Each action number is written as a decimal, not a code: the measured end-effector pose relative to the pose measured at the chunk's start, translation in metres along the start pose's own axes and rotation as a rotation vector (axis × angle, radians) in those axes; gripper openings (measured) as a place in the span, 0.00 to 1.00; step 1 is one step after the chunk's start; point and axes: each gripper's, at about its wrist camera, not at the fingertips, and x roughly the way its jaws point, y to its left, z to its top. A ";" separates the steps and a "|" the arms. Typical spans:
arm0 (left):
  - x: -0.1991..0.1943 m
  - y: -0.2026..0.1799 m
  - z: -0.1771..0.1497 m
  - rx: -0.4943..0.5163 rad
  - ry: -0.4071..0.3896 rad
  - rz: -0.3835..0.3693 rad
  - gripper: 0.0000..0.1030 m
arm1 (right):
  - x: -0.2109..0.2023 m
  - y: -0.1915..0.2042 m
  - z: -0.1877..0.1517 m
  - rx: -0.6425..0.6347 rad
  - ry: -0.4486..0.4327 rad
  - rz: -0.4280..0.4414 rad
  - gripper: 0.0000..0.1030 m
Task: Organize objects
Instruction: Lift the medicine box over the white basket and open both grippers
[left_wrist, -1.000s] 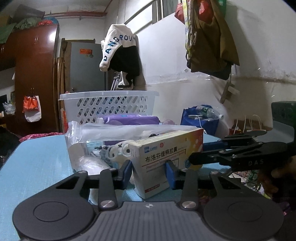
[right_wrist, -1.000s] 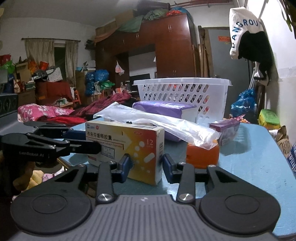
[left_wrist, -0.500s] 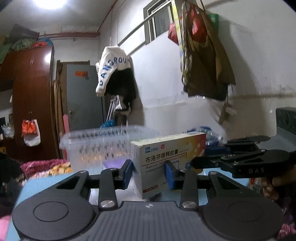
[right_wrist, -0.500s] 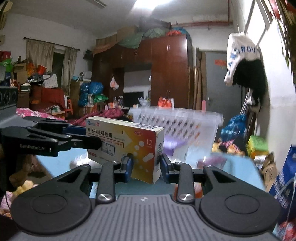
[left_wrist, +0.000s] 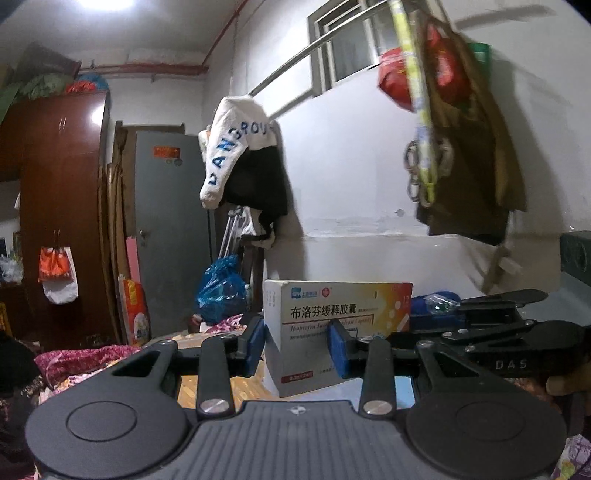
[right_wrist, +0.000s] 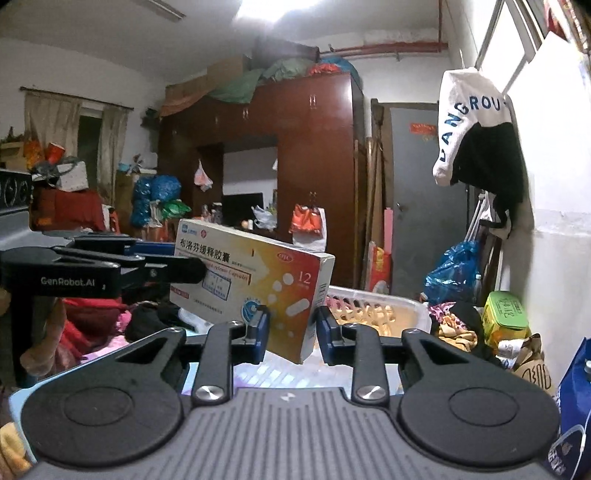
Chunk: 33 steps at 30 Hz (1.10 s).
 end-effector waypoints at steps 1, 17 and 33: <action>0.006 0.005 0.001 -0.011 0.006 0.004 0.40 | 0.006 -0.001 0.003 -0.008 0.004 -0.008 0.30; 0.094 0.039 -0.025 -0.132 0.250 0.130 0.51 | 0.084 -0.012 -0.010 -0.010 0.285 -0.106 0.30; -0.077 -0.001 -0.082 -0.145 0.084 0.166 0.89 | -0.082 -0.024 -0.051 0.138 0.057 -0.104 1.00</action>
